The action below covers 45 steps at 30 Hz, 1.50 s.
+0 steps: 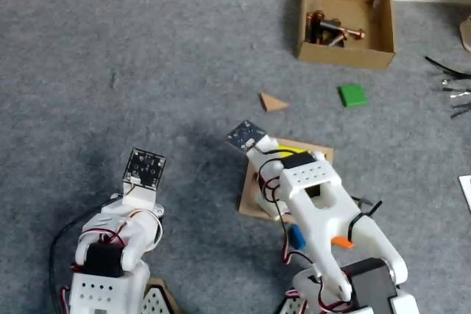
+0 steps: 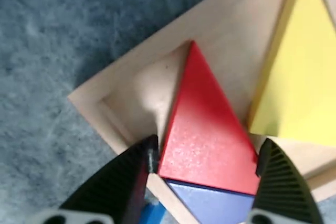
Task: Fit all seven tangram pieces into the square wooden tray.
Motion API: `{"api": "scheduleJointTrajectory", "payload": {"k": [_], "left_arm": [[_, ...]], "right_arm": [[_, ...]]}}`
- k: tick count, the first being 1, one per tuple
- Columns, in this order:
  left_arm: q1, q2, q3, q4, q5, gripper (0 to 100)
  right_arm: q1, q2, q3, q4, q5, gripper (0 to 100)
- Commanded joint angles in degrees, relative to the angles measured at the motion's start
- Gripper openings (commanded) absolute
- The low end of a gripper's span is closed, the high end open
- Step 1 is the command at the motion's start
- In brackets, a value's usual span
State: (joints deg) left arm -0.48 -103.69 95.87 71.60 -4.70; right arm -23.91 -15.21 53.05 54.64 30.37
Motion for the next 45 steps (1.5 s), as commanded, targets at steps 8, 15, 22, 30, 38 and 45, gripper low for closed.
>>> {"api": "scheduleJointTrajectory", "payload": {"k": [8, 15, 22, 30, 38, 45], "left_arm": [[-0.92, -0.84, 1.27, -0.09, 0.35, 1], [-0.92, -0.84, 1.27, -0.09, 0.35, 1], [-0.92, -0.84, 1.27, -0.09, 0.35, 1], [-0.92, -0.84, 1.27, -0.09, 0.35, 1], [-0.92, -0.84, 1.27, -0.09, 0.35, 1], [-0.92, -0.84, 1.27, -0.09, 0.35, 1]], "right_arm": [[-2.24, -0.22, 0.84, 1.63, -0.88, 27.5], [-0.84, -0.31, 0.84, 1.63, -0.88, 33.3], [-0.22, 0.04, 1.19, 1.54, 0.35, 34.7], [-0.48, 0.22, 3.65, 1.54, 1.05, 34.6], [-0.13, -0.22, 4.26, 5.41, 1.14, 30.6], [-0.04, -0.31, 4.18, 6.02, 0.70, 30.3]]}}
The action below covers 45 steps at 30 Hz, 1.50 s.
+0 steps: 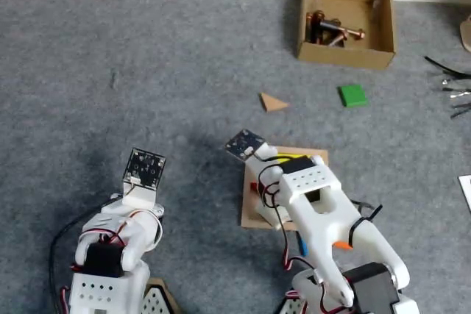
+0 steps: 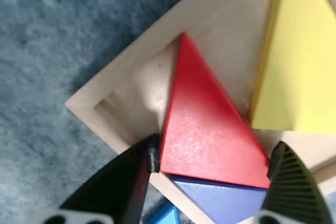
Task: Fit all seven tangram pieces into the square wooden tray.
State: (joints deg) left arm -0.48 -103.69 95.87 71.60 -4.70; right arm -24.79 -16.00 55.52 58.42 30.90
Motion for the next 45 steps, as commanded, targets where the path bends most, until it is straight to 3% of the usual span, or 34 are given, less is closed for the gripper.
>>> {"api": "scheduleJointTrajectory", "payload": {"k": [1, 13, 45], "left_arm": [[-0.92, -0.84, 1.27, -0.09, 0.35, 1], [-0.92, -0.84, 1.27, -0.09, 0.35, 1], [-0.92, -0.84, 1.27, -0.09, 0.35, 1]], "right_arm": [[0.84, 0.48, 1.71, 2.24, 0.18, 30.3], [0.84, 0.48, 1.63, -0.84, 0.18, 25.9], [0.84, 0.57, -3.38, -4.62, 0.09, 25.6]]}}
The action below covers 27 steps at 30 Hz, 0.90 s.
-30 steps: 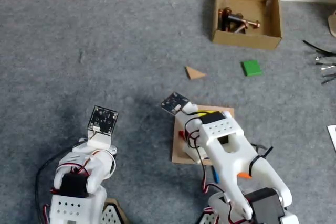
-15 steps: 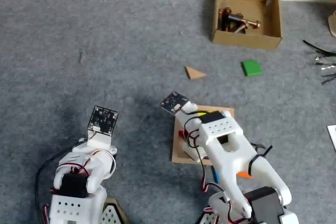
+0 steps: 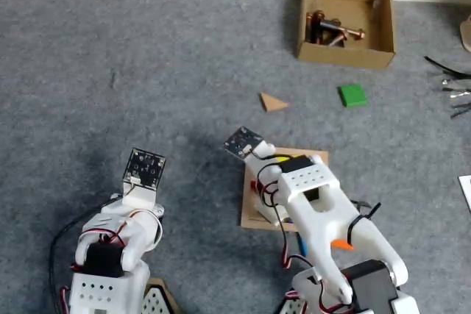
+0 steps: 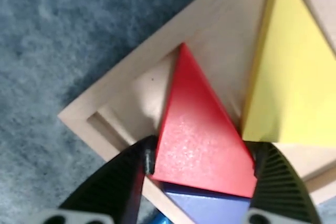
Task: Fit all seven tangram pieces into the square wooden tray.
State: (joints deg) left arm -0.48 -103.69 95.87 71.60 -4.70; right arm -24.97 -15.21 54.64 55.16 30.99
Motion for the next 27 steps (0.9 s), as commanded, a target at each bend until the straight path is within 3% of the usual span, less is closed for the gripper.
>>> {"api": "scheduleJointTrajectory", "payload": {"k": [1, 27], "left_arm": [[-0.92, -0.84, 1.27, -0.09, 0.35, 1], [-0.92, -0.84, 1.27, -0.09, 0.35, 1]], "right_arm": [[1.01, -0.22, -2.86, -1.19, 0.00, 25.6], [0.92, -0.31, -10.86, 9.71, -2.46, 25.5]]}}
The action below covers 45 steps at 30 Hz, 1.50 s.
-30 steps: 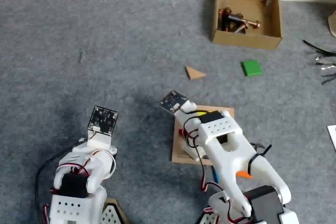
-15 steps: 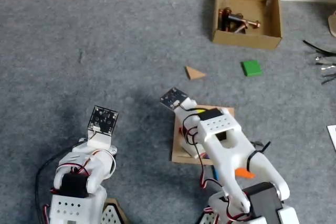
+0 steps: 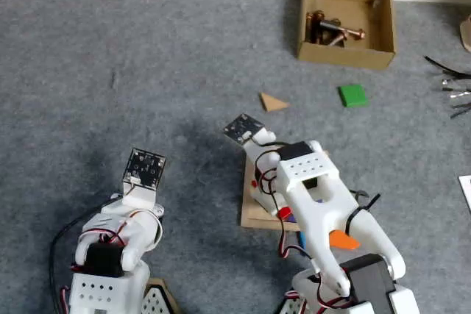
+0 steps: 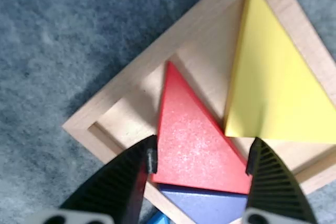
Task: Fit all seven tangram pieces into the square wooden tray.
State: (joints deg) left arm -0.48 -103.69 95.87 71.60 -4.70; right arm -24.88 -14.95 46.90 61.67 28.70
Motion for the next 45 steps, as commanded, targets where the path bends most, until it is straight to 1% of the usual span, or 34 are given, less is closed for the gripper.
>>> {"api": "scheduleJointTrajectory", "payload": {"k": [1, 16, 21, 28, 31, 38, 41, 45], "left_arm": [[-0.92, -0.84, 1.27, -0.09, 0.35, 1], [-0.92, -0.84, 1.27, -0.09, 0.35, 1], [-0.92, -0.84, 1.27, -0.09, 0.35, 1], [-0.92, -0.84, 1.27, -0.09, 0.35, 1], [-0.92, -0.84, 1.27, -0.09, 0.35, 1], [-0.92, -0.84, 1.27, -0.09, 0.35, 1], [-0.92, -0.84, 1.27, -0.09, 0.35, 1], [-0.92, -0.84, 1.27, -0.09, 0.35, 1]], "right_arm": [[0.84, -0.57, -3.12, 4.09, -0.18, 25.5], [0.92, -0.57, -2.95, 3.56, -0.44, 25.9], [0.75, -0.66, -4.00, 6.99, -0.53, 25.9], [0.48, -0.66, -4.53, 7.43, -0.53, 25.7], [0.48, -0.57, -4.44, 6.73, -0.18, 25.6], [-0.22, -0.48, 1.98, -1.36, 0.00, 25.6], [-1.71, -0.48, 3.91, -1.71, 1.05, 25.6], [-1.71, -0.04, 3.91, -1.89, 1.76, 25.6]]}}
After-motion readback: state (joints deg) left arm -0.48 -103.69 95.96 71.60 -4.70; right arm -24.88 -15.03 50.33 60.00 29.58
